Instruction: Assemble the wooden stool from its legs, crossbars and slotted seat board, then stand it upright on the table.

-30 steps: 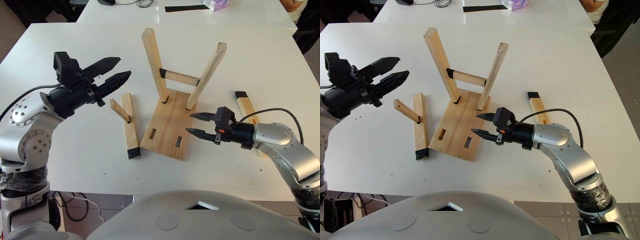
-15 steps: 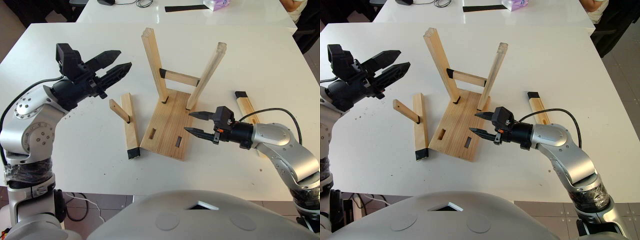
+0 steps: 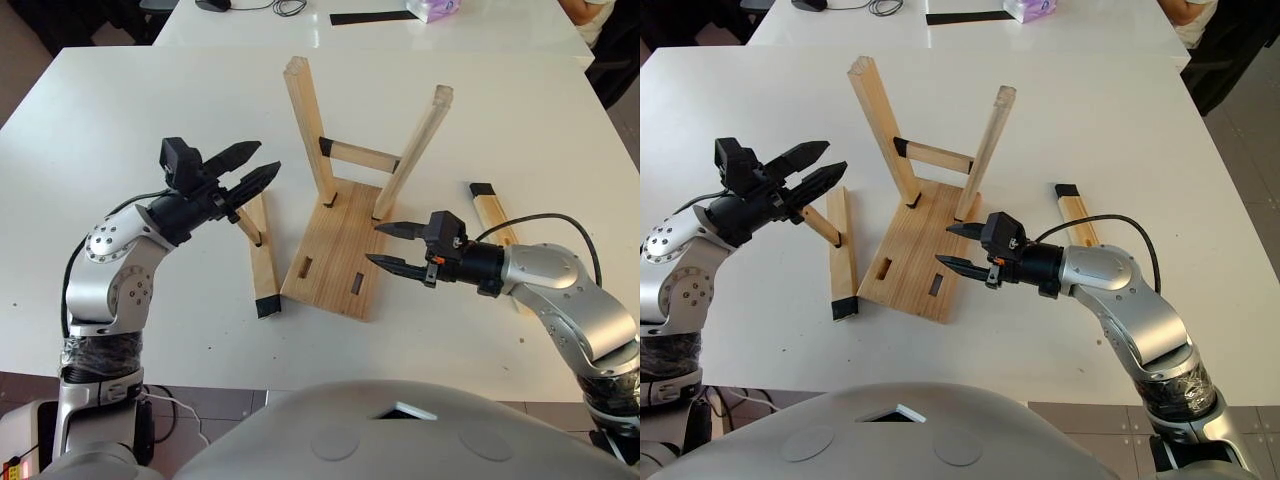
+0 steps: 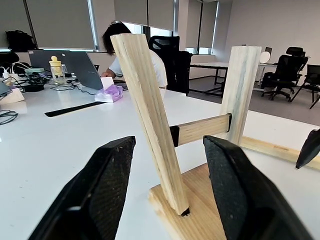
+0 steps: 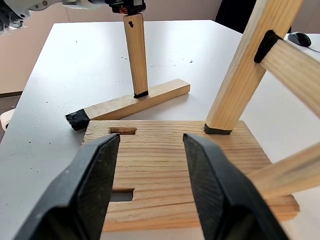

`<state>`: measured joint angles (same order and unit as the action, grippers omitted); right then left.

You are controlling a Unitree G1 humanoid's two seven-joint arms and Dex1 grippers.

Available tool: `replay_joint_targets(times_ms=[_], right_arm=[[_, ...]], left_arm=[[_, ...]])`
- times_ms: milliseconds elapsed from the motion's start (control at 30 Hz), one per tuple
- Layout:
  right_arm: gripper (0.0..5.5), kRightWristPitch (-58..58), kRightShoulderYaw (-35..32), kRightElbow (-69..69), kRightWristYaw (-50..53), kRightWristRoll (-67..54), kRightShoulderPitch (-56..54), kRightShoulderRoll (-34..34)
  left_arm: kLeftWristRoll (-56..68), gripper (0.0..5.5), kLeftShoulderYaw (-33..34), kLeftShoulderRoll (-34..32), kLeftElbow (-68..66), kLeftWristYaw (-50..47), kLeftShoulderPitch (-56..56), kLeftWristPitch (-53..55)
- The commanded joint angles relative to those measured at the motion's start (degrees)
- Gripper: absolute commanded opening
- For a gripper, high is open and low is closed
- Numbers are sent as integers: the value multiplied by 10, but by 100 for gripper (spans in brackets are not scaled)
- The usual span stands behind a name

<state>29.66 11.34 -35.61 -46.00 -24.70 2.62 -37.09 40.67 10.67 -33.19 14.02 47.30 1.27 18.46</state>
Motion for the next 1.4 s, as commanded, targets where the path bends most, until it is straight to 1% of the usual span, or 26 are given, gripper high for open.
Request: replay_joint_targets(times_ms=[33, 100, 167, 200, 233, 267, 333, 400, 433, 567, 700, 967, 1167, 1400], right_arm=[[234, 5, -6, -7, 6, 0, 7, -6], [234, 4, -11, -13, 14, 1, 18, -3], [234, 3, -14, -17, 20, 1, 26, -1], [234, 2, -16, -18, 23, 0, 27, -1], [234, 2, -19, -19, 27, 0, 28, 1], [234, 2, -22, -19, 30, -1, 29, 2], [234, 3, -30, -19, 37, -2, 31, 3], [234, 4, -40, -18, 40, -6, 35, 3], [234, 3, -45, -17, 40, -7, 39, 2], [234, -2, -57, -19, 40, -5, 61, -4], [234, -2, -55, -22, 46, 0, 65, 2], [234, -8, -45, -29, 65, 11, 85, 14], [234, -7, -35, -33, 79, 16, 85, 24], [234, -9, -30, -41, 96, 24, 100, 32]], left_arm=[[79, 253, 68, -34, 43, -25, 19, 73], [142, 253, 100, -52, 78, -41, 52, 111], [204, 253, 112, -68, 125, -59, 71, 146], [224, 253, 105, -76, 158, -66, 65, 164], [221, 253, 83, -82, 188, -73, 47, 181], [193, 253, 52, -90, 216, -82, 17, 194], [76, 253, -24, -120, 252, -77, -63, 175], [-13, 253, -68, -134, 266, -67, -139, 138], [-47, 253, -79, -134, 265, -63, -165, 115], [-140, 253, -112, -128, 241, -63, -227, 53], [-201, 253, -136, -122, 213, -54, -255, 6], [-237, 253, -128, -132, 143, -23, -256, -25], [-282, 253, -123, -152, 23, 15, -259, -103], [-295, 253, -113, -186, -47, 58, -225, -161]])
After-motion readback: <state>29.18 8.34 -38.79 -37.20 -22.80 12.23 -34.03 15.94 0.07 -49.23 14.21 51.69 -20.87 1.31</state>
